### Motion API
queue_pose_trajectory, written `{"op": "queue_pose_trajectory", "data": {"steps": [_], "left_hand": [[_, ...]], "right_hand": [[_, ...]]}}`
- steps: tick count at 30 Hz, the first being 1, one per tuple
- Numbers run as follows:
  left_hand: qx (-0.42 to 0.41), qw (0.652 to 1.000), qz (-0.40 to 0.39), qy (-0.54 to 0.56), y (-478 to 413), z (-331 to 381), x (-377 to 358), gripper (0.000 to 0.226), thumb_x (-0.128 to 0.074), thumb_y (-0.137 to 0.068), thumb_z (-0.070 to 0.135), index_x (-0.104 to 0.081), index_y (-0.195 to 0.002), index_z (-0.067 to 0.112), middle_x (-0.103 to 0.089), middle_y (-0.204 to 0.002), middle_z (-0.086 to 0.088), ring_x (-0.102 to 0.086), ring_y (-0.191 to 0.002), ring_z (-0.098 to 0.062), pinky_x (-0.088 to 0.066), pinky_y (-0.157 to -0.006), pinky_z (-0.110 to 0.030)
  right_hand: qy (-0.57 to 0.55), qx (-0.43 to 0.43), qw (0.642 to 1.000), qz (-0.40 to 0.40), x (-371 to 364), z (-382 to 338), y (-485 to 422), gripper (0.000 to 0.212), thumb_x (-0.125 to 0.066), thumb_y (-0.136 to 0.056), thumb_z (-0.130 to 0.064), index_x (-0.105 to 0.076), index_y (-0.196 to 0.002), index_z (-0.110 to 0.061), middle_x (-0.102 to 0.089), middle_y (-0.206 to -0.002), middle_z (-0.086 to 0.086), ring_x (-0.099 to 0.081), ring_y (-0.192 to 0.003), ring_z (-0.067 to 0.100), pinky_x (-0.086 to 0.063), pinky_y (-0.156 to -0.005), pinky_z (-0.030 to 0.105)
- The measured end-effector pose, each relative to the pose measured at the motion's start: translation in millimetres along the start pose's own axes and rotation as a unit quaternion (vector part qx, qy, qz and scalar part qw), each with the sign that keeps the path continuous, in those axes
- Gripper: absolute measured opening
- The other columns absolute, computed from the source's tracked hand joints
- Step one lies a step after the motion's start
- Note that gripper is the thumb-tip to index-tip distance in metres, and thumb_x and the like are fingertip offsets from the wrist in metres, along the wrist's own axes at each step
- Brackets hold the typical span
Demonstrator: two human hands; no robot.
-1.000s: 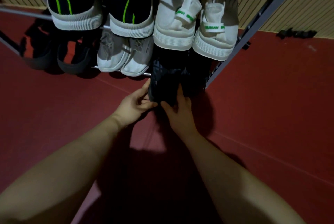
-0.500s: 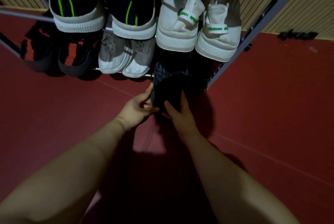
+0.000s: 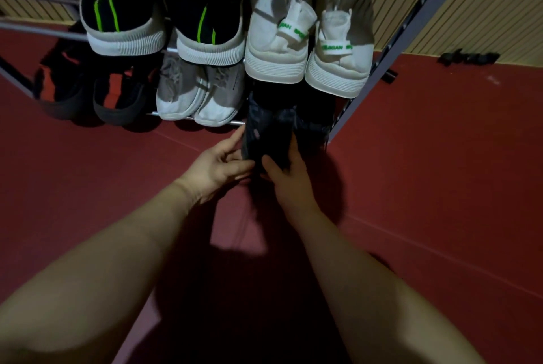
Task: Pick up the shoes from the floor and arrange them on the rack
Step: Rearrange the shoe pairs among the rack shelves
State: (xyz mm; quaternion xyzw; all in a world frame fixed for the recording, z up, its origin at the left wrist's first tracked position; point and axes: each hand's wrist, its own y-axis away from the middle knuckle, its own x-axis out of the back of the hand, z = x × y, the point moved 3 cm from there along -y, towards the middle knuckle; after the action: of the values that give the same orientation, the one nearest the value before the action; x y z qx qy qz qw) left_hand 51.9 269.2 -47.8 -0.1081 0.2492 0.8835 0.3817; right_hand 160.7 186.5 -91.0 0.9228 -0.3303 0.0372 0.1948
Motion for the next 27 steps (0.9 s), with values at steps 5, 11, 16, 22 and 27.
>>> {"op": "queue_pose_trajectory", "data": {"steps": [5, 11, 16, 22, 27], "left_hand": [[0.012, 0.999, 0.031, -0.01, -39, 32, -8, 0.068, -0.045, -0.092, -0.009, -0.031, -0.14, 0.036, -0.07, -0.091, 0.01, -0.062, -0.089, -0.004, -0.048, -0.089, -0.026], [0.056, 0.992, 0.114, 0.004, -57, 22, 15, 0.057, -0.046, -0.092, -0.009, -0.04, -0.138, 0.024, -0.058, -0.12, -0.006, -0.059, -0.096, -0.02, -0.055, -0.078, -0.026], [0.042, 0.99, 0.136, -0.013, -56, 23, 15, 0.057, -0.047, -0.092, -0.008, -0.037, -0.142, 0.018, -0.057, -0.113, -0.008, -0.058, -0.084, -0.015, -0.054, -0.074, -0.022], [0.034, 0.986, 0.149, -0.061, -61, 12, 7, 0.057, -0.051, -0.093, -0.002, -0.038, -0.142, 0.022, -0.061, -0.087, 0.003, -0.055, -0.076, -0.015, -0.049, -0.083, -0.028], [0.066, 0.972, 0.12, -0.191, -59, 24, 13, 0.053, -0.05, -0.096, 0.01, -0.035, -0.142, 0.034, -0.055, -0.06, 0.0, -0.048, -0.052, -0.014, -0.045, -0.047, -0.02]], "right_hand": [[0.043, -0.003, 0.999, -0.001, 1, -55, -40, 0.098, -0.06, -0.056, -0.07, -0.024, -0.143, -0.044, -0.042, -0.143, 0.011, -0.045, -0.129, 0.032, -0.042, -0.103, 0.051], [0.268, -0.042, 0.962, -0.037, -11, -75, -59, 0.067, -0.046, -0.096, -0.043, -0.019, -0.15, -0.015, -0.038, -0.148, 0.013, -0.039, -0.134, 0.031, -0.034, -0.105, 0.036], [0.24, -0.014, 0.967, -0.084, -7, -69, -59, 0.062, -0.04, -0.099, -0.033, -0.007, -0.152, -0.023, -0.043, -0.144, 0.017, -0.056, -0.116, 0.036, -0.049, -0.094, 0.049], [0.225, -0.071, 0.967, -0.095, 7, -66, -69, 0.05, -0.033, -0.101, -0.028, -0.018, -0.148, -0.02, -0.061, -0.119, 0.023, -0.067, -0.094, 0.037, -0.057, -0.078, 0.044], [0.248, -0.087, 0.961, -0.087, 6, -72, -67, 0.05, -0.034, -0.1, -0.028, -0.022, -0.148, -0.017, -0.059, -0.123, 0.022, -0.065, -0.1, 0.037, -0.051, -0.061, 0.036]]}}
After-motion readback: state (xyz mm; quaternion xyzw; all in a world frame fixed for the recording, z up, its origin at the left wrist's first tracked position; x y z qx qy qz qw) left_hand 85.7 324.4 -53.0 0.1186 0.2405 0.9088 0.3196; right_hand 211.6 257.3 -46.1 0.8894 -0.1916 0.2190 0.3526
